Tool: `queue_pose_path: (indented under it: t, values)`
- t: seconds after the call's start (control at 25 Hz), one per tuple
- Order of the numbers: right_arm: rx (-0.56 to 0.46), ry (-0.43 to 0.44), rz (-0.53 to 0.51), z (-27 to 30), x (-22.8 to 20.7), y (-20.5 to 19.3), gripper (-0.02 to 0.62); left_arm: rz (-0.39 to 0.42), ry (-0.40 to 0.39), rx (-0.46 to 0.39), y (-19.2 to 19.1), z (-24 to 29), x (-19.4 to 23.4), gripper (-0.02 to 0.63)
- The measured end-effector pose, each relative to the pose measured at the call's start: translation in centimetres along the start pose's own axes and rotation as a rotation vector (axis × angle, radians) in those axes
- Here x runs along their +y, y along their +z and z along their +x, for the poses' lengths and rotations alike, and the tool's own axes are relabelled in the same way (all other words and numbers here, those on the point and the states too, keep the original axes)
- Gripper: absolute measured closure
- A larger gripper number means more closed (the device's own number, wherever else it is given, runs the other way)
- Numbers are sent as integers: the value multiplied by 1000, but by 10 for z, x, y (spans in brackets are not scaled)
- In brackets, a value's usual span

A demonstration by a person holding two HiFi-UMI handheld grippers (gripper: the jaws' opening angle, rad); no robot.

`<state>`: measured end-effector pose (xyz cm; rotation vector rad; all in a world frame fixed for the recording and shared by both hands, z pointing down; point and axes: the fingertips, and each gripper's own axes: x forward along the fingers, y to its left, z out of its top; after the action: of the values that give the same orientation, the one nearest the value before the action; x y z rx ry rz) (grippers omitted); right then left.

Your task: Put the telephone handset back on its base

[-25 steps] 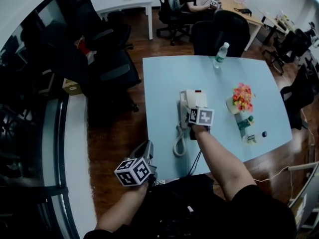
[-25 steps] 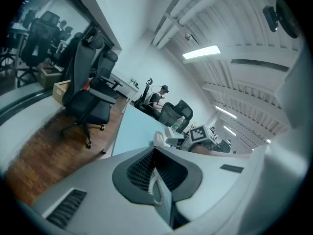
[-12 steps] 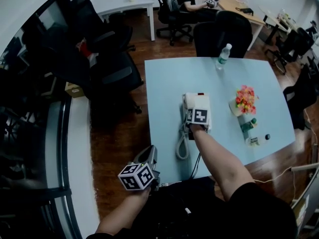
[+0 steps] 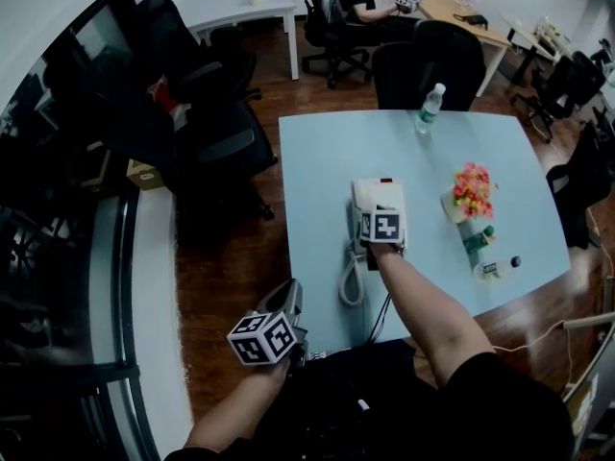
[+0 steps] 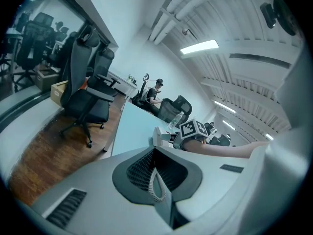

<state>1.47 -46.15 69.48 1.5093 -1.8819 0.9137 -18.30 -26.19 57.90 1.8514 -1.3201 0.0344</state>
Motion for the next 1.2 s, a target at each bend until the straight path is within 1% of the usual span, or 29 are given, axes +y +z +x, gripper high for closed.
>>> queue_pose_path:
  t: [0.08,0.12,0.24,0.28,0.32,0.36,0.4,0.44,0.48,0.52,0.6,0.72,0.76,0.8,0.88,0.92,0.96,1.0,1.04,1.2]
  values:
    - [-82,18,-19,-9,2,17,311,6,-8,-2,0,0,-3,606]
    - [-102,27,-22,-15,3,21,311,9,-12,-3,1,0,-5,606]
    - [-121,51,-6,-32,4,23,313,9,-27,-2,0,-2,-10,606]
    - [-135,73,12,-41,6,23,329,2,-36,-1,-1,-3,-12,606]
    - [-163,112,47,-52,9,25,357,-18,-48,2,-2,-4,-13,606]
    - [-203,172,103,-65,13,26,442,-53,-62,7,-4,-5,-14,606]
    - [-245,242,172,-79,18,27,574,-99,-76,14,-7,-7,-14,606]
    - [-282,306,236,-94,22,25,580,-139,-87,21,-11,-8,-13,606]
    - [-311,353,283,-109,26,22,580,-158,-96,28,-15,-10,-13,606]
    - [-336,387,314,-126,29,16,580,-156,-101,37,-19,-12,-14,606]
    - [-380,440,364,-162,35,3,580,-118,-115,59,-26,-16,-19,606]
    - [-430,472,406,-219,37,-29,580,-62,-154,109,-41,-19,-33,606]
    - [-439,484,424,-234,38,-44,580,-56,-171,130,-48,-20,-39,606]
    - [-443,503,447,-247,40,-61,580,-67,-186,150,-56,-21,-43,606]
    - [-443,548,492,-267,47,-92,580,-128,-206,182,-71,-22,-48,606]
    - [-443,565,499,-275,49,-104,580,-155,-212,187,-76,-22,-50,606]
    - [-445,576,493,-282,51,-113,580,-165,-218,189,-79,-21,-53,606]
    - [-449,583,479,-289,51,-119,580,-157,-226,189,-80,-20,-59,606]
    - [-454,587,461,-296,49,-124,580,-132,-237,186,-81,-20,-68,606]
    - [-458,593,413,-321,39,-142,580,10,-283,156,-87,-31,-110,606]
